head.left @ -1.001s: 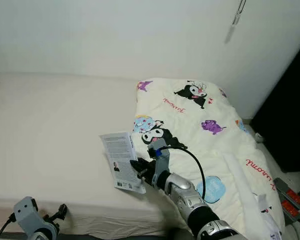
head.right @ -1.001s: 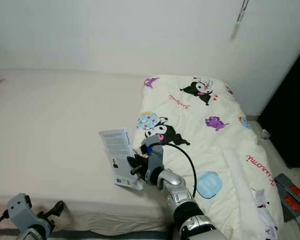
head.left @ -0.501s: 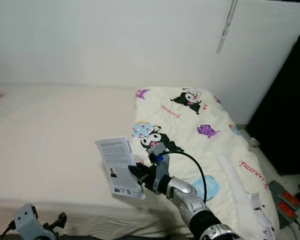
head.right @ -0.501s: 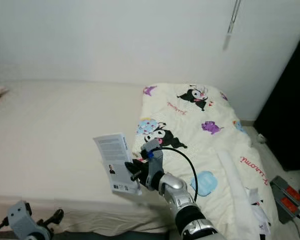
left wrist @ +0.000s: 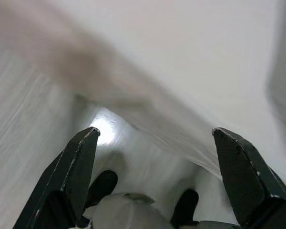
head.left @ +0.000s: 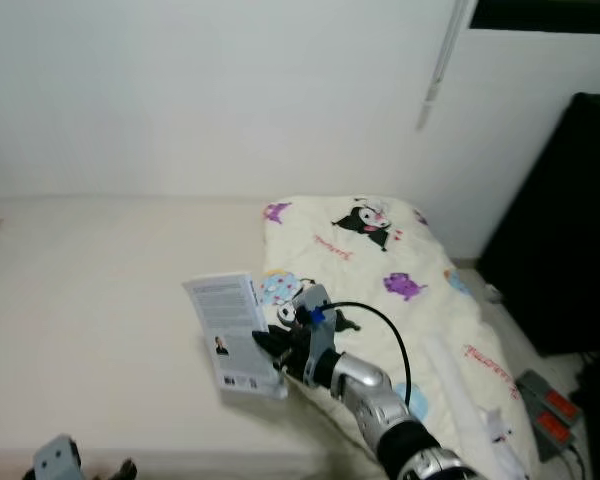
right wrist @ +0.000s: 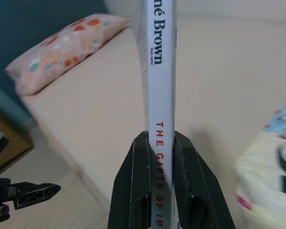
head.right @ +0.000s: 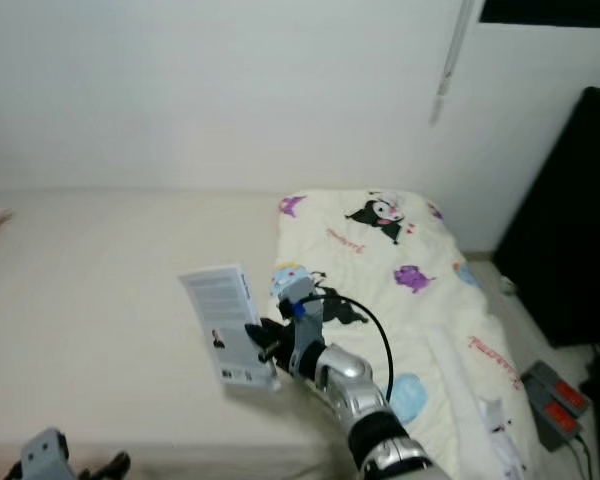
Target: Clean up the room
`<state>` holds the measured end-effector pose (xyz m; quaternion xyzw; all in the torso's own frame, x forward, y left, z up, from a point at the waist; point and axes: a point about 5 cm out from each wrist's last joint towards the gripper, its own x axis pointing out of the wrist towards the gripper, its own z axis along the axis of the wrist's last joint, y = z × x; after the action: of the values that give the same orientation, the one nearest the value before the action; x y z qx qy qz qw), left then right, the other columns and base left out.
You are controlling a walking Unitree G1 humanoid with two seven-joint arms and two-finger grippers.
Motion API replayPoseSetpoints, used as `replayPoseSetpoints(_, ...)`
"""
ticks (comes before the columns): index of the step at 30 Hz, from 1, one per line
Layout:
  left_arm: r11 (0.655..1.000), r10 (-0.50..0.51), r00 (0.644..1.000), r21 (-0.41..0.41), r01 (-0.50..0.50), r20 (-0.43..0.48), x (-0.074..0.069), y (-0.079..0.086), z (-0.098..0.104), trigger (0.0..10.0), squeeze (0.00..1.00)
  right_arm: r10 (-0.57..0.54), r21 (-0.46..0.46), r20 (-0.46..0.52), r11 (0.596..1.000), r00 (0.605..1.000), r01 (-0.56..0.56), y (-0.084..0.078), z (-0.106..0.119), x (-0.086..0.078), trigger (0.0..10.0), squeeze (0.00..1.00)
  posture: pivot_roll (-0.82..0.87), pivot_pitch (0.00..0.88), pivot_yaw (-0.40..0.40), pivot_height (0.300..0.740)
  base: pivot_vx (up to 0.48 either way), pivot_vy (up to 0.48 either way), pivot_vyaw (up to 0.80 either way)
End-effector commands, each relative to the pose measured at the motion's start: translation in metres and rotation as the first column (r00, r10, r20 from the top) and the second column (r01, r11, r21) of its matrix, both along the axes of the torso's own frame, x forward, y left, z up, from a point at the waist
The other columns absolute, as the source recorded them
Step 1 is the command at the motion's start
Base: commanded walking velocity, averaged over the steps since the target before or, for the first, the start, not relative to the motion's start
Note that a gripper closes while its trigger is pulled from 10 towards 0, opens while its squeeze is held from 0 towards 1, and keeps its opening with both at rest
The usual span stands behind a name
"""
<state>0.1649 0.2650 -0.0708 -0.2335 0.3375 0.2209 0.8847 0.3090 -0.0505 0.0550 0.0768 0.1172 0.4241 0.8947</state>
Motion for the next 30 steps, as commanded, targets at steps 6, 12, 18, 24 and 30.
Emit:
replayPoseSetpoints(6,1.0,-0.009,0.999,-0.007,0.009,-0.041,-0.009,-0.005,-0.006,10.0,0.0,-0.026,-0.022,0.061,0.999,0.998,0.028,-0.002,0.004,0.003,10.0,0.0,0.05,0.0,-0.059,0.74,-0.159,0.0,0.0)
replayPoseSetpoints(12,0.999,-0.036,0.998,0.013,0.037,-0.048,-0.01,-0.007,-0.007,10.0,0.0,-0.039,-0.097,0.087,0.994,0.995,0.047,-0.007,0.001,0.004,10.0,0.0,0.05,0.0,-0.057,0.74,0.0,0.0,0.4)
replayPoseSetpoints(18,0.998,-0.061,0.996,0.021,0.062,-0.059,-0.013,-0.011,-0.009,10.0,0.0,-0.044,-0.136,0.05,0.989,0.998,0.05,-0.013,-0.009,0.0,10.0,0.0,0.05,0.0,-0.058,0.74,0.0,0.0,0.78)
replayPoseSetpoints(24,0.997,-0.077,0.993,0.015,0.079,-0.086,-0.017,-0.016,-0.013,10.0,0.0,-0.064,-0.205,-0.034,0.977,0.997,0.056,-0.021,-0.035,-0.016,10.0,0.0,0.05,0.0,-0.059,0.74,0.0,0.0,0.77)
replayPoseSetpoints(30,0.995,-0.1,0.985,0.013,0.103,-0.139,-0.025,-0.022,-0.018,10.0,0.0,-0.026,-0.357,-0.122,0.934,0.992,-0.02,-0.031,-0.066,-0.041,10.0,0.0,0.05,0.0,-0.057,0.74,0.0,0.0,0.77)
